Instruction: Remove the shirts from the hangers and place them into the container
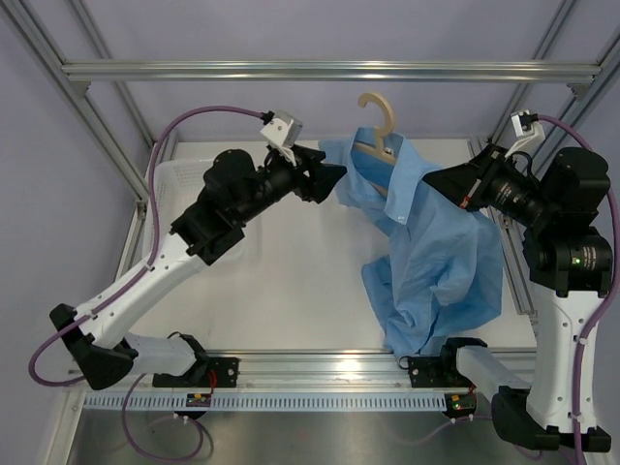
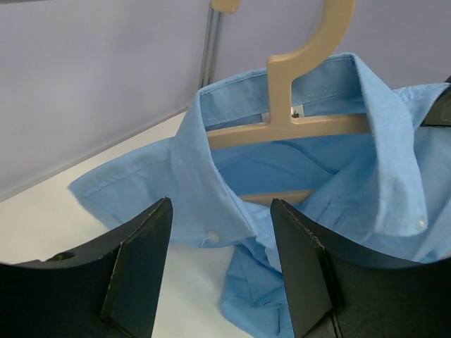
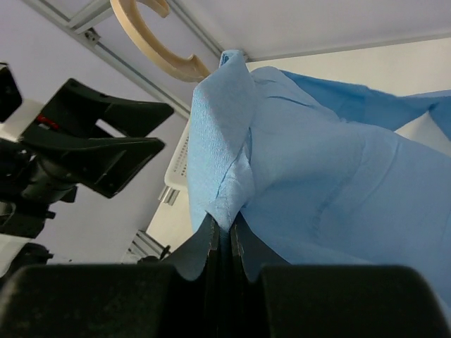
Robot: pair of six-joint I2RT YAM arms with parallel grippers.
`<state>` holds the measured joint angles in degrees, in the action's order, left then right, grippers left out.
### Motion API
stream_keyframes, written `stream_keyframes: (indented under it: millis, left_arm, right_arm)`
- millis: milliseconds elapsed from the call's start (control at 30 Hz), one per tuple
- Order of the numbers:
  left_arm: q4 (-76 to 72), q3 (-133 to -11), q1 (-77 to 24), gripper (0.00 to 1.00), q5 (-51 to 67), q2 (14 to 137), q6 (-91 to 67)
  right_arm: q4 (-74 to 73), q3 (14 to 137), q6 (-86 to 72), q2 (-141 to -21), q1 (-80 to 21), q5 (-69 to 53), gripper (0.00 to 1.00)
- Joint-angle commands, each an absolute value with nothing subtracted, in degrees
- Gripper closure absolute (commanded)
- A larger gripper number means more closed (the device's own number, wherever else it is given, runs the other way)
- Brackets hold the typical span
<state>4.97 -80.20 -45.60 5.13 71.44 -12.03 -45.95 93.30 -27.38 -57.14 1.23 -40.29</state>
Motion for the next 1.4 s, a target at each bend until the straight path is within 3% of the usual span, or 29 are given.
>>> stream_keyframes:
  millis: [0, 633, 1167, 1367]
  left_arm:
    - [4.14, -84.20, -48.42, 0.39, 1.15, 74.34, -10.20]
    - [1.40, -91.13, -52.47, 0.43, 1.49, 77.78, -12.66]
    - [2.29, -97.91, -52.47, 0.43, 1.67, 85.52, -13.53]
    - [1.93, -98.79, -52.38, 0.51, 1.32, 86.57, -13.45]
  right_arm:
    - [-36.31, 92.81, -33.21, -55.90, 1.23, -47.90, 1.00]
    - [-35.25, 87.98, -32.17, -55.46, 1.23, -47.11, 1.00]
    - [-36.92, 91.50, -31.99, -54.67, 1.14, -48.34, 1.00]
    - [-36.91, 90.79, -31.82, -54.32, 1.23, -48.69, 1.00]
